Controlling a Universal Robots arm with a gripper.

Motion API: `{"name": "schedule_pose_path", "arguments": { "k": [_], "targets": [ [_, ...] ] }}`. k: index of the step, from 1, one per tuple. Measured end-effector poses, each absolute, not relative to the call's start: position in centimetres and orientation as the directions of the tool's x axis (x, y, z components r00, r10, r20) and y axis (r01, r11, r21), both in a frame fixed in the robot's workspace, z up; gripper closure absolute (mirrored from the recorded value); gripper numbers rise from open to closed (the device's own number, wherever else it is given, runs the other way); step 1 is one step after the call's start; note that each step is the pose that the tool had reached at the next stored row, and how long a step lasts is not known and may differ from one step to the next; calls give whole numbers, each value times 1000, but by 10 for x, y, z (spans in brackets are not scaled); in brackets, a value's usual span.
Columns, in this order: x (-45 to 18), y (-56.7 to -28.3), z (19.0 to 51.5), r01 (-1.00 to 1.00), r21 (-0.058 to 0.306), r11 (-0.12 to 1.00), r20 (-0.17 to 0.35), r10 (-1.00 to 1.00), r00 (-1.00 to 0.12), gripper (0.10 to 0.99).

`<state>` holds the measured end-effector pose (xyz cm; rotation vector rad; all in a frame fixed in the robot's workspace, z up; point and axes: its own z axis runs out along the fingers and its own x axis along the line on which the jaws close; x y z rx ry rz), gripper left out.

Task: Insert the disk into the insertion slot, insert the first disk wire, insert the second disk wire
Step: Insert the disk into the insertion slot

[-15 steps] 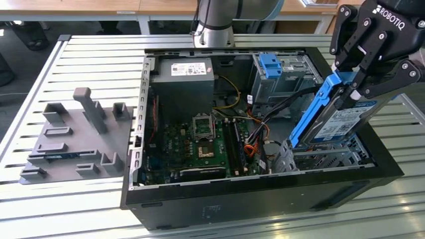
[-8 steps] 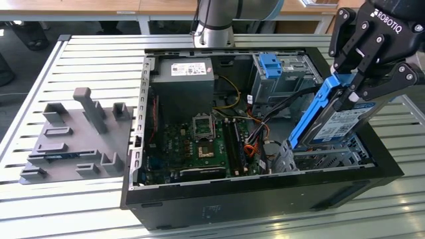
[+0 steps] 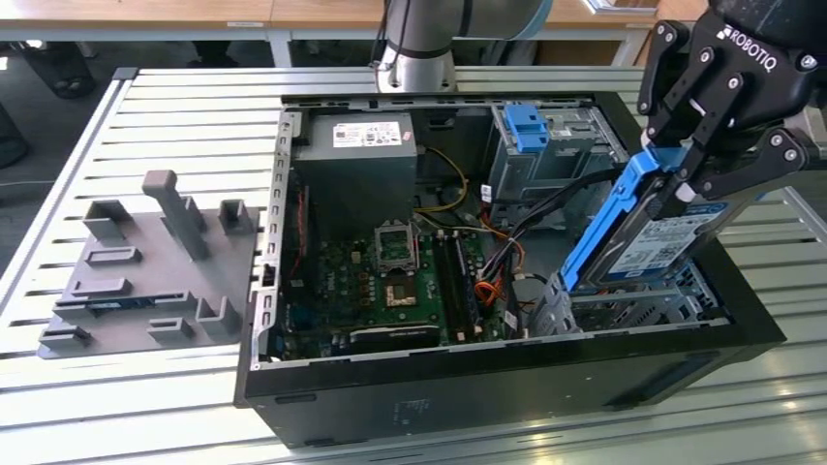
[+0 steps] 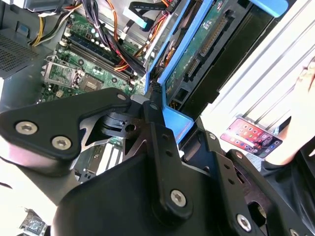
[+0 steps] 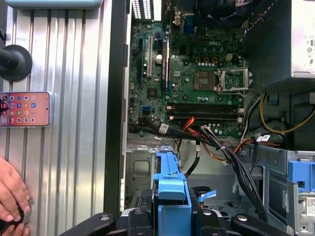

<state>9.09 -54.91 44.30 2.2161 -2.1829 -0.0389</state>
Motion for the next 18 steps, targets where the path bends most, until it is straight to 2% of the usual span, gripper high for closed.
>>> {"name": "schedule_pose_path", "arguments": {
  "k": [18],
  "targets": [
    [91, -547, 438, -999, 39, -8, 4, -1000, 8, 722]
  ]
}}
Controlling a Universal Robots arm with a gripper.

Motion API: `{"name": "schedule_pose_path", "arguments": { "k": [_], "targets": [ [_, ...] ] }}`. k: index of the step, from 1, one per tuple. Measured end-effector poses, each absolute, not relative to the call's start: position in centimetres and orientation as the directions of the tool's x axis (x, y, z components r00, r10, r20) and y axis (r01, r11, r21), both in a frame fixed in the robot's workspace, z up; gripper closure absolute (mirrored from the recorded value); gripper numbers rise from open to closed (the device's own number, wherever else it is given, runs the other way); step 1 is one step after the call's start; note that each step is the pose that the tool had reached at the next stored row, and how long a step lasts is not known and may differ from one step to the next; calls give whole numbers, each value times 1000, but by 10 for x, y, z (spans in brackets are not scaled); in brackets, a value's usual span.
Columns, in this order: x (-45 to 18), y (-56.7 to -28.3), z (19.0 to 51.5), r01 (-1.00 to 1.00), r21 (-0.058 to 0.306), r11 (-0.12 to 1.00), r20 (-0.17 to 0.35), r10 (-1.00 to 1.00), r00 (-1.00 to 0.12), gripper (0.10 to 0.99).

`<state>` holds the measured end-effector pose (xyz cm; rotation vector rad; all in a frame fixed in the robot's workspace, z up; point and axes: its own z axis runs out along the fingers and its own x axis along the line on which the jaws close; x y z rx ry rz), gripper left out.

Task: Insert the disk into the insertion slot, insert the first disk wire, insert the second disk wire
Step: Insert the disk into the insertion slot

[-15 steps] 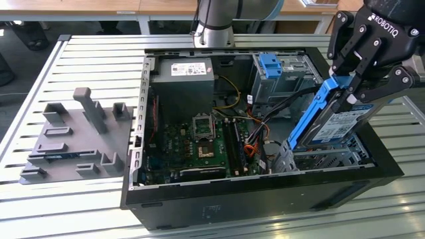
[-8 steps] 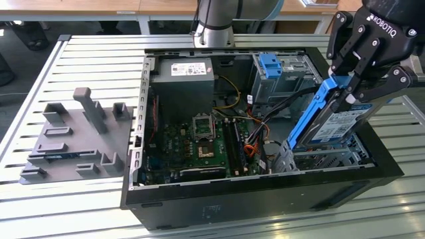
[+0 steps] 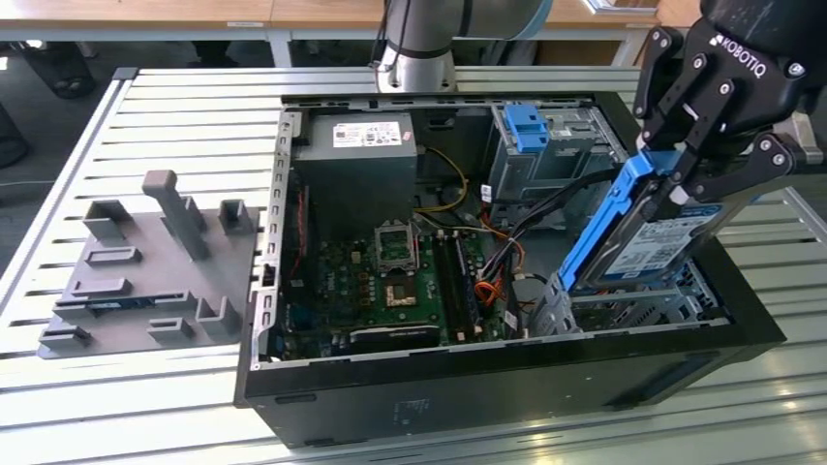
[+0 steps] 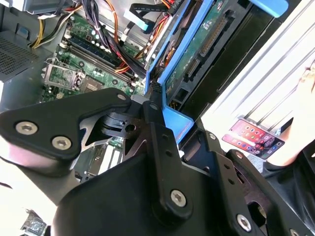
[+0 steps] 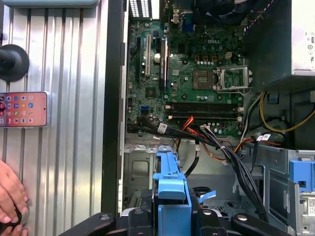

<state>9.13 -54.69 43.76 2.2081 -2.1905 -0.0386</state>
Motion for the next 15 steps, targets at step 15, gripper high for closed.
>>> {"name": "schedule_pose_path", "arguments": {
  "k": [15],
  "targets": [
    [91, -547, 436, -999, 40, 13, 4, -1000, -13, 722]
  ]
}}
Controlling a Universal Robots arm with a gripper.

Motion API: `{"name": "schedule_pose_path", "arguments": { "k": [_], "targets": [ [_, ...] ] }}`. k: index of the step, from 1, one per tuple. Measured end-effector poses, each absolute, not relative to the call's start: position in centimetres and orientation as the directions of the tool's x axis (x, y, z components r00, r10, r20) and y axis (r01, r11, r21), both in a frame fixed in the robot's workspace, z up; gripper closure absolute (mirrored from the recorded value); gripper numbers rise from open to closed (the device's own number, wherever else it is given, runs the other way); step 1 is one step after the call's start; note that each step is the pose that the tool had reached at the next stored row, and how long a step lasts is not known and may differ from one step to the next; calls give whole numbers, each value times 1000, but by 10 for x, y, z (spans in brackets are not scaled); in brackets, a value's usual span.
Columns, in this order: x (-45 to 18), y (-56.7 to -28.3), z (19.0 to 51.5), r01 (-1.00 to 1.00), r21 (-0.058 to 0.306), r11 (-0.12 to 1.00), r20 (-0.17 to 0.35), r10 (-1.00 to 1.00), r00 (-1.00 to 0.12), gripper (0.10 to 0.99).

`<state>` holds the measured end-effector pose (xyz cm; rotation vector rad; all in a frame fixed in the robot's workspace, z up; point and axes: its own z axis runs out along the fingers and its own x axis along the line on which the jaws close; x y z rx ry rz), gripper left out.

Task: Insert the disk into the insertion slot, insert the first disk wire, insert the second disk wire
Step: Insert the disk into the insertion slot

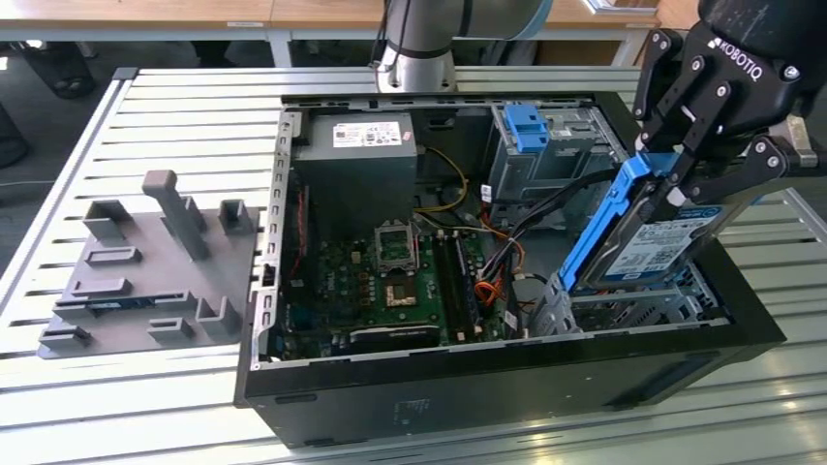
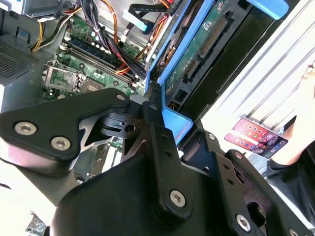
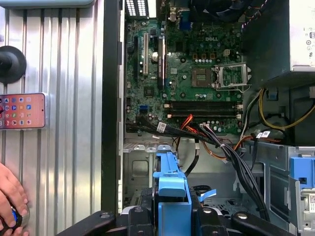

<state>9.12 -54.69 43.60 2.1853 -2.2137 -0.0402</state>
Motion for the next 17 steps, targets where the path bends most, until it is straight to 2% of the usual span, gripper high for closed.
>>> {"name": "schedule_pose_path", "arguments": {
  "k": [17],
  "targets": [
    [91, -547, 434, -999, 44, 25, 4, -1000, -25, 722]
  ]
}}
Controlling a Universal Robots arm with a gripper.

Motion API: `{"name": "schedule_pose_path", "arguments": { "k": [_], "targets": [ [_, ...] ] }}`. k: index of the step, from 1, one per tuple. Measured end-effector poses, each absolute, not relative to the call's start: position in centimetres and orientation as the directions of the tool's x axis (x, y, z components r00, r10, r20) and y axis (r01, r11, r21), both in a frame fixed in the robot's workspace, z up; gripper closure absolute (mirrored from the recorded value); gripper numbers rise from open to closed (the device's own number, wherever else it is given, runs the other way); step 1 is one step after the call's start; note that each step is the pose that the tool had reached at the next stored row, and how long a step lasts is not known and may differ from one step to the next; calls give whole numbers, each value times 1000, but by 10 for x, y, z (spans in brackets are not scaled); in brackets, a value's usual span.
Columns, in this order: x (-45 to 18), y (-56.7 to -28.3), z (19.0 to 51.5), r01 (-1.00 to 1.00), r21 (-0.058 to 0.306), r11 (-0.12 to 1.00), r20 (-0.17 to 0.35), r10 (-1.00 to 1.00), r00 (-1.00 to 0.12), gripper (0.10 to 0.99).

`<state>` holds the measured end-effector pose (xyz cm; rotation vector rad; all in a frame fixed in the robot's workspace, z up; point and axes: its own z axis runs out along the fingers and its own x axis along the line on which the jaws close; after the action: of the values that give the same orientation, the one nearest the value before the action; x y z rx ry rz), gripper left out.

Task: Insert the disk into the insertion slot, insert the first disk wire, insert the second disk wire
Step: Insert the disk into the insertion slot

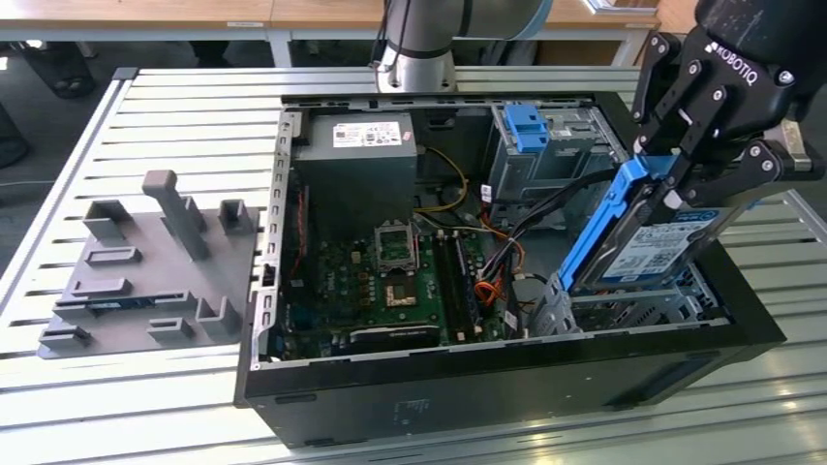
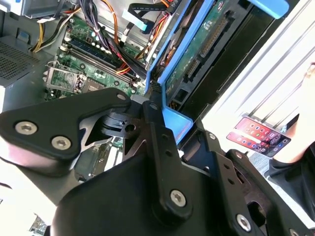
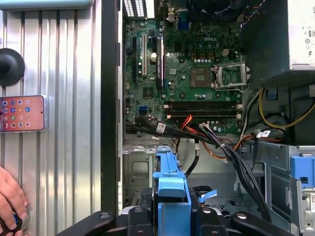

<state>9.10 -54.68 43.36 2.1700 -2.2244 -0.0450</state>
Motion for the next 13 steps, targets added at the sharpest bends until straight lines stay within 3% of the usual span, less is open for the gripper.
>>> {"name": "schedule_pose_path", "arguments": {
  "k": [13],
  "targets": [
    [91, -547, 427, -999, 45, 25, 4, -1000, -25, 722]
  ]
}}
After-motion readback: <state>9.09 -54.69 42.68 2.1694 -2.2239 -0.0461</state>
